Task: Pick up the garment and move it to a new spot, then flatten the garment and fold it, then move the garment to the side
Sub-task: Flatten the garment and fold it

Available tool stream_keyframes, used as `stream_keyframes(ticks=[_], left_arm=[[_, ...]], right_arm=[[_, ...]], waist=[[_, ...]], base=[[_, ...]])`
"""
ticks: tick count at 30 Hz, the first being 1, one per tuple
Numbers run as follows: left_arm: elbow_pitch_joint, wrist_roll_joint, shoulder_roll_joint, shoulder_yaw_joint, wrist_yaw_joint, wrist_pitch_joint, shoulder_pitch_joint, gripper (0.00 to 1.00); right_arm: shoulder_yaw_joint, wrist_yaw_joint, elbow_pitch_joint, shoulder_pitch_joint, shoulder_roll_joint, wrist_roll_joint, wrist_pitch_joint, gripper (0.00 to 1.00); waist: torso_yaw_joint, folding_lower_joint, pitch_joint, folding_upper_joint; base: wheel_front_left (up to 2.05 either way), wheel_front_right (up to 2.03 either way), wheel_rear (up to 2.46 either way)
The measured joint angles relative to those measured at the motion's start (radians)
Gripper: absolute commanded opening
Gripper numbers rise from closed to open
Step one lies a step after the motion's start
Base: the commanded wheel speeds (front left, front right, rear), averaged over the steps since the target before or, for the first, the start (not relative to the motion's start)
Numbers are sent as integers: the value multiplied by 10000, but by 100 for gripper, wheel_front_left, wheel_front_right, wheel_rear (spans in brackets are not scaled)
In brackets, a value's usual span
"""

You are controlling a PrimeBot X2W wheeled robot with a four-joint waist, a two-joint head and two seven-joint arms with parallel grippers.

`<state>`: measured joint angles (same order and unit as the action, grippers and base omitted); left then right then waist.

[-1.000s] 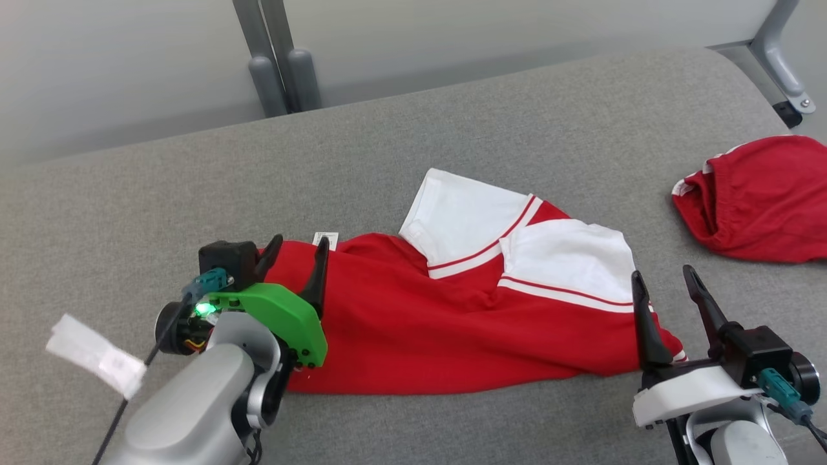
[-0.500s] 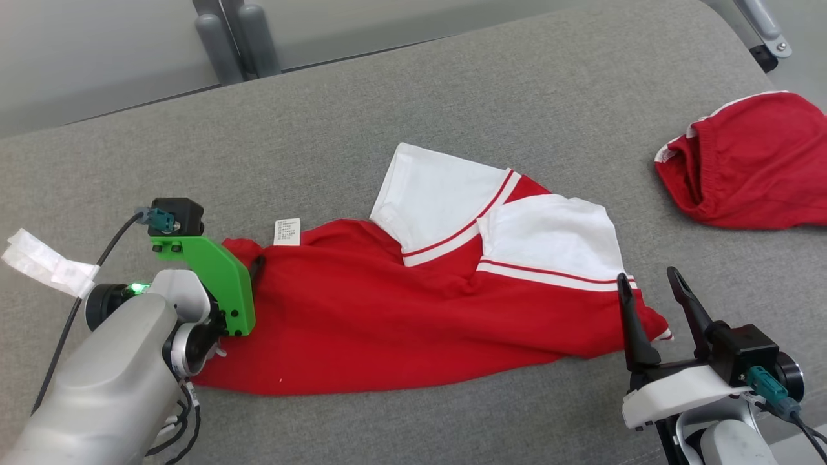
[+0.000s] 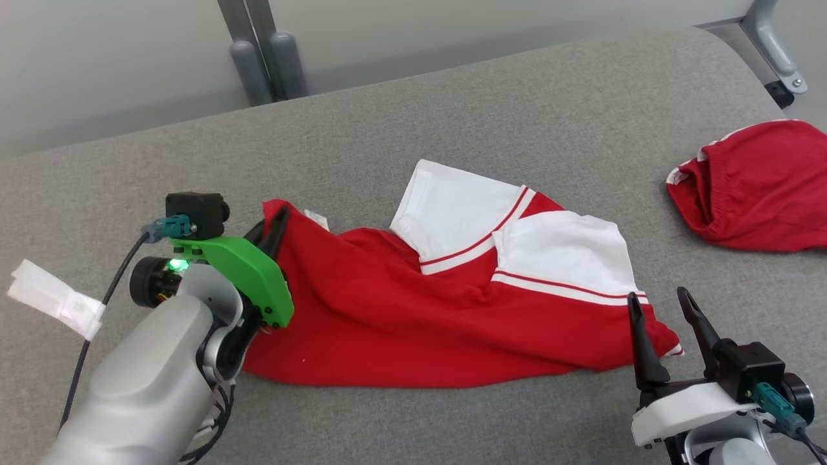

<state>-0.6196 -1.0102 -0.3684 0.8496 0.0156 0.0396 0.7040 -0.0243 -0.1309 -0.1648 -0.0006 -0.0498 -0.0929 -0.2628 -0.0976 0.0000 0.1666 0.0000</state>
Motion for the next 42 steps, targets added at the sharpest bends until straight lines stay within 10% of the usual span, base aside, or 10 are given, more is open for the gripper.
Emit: stream_keyframes(ticks=[5, 16, 20, 22, 23, 36, 42], left_arm=[[2608, -656, -966, 79, -600, -198, -1731, 0], [6422, -1626, -3845, 610, 696, -788, -5931, 0], [6491, -1904, -3816, 938, 729, -1076, -6538, 0], [6439, -1933, -3799, 1007, 729, -1049, -6644, 49], [6358, -1877, -3777, 963, 805, -903, -6647, 100], [7818, -339, -4343, -50, 2351, -366, -4929, 100], [5561, 493, -2472, 581, 1845, -1394, -2178, 100]], right_arm=[[-290, 0, 35, 450, -2, 90, 0, 100], [-378, 0, 84, 831, -6, 190, 0, 100], [-351, 0, 58, 770, 2, 253, 0, 100], [-385, 0, 67, 767, -2, 259, 0, 100], [-374, 0, 67, 768, -2, 268, 0, 100], [-194, 0, 73, 626, -2, 255, 0, 100], [0, 0, 48, 145, -4, 245, 0, 100]], waist=[[282, 0, -343, 0], [1268, 0, -663, 0], [1525, 0, -689, 0], [1619, 0, -692, 0], [1653, 0, -692, 0], [1267, 0, -356, 0], [800, 0, -58, 0]], base=[[0, 0, 0], [0, 0, 0], [0, 0, 0], [0, 0, 0], [0, 0, 0], [0, 0, 0], [0, 0, 0]])
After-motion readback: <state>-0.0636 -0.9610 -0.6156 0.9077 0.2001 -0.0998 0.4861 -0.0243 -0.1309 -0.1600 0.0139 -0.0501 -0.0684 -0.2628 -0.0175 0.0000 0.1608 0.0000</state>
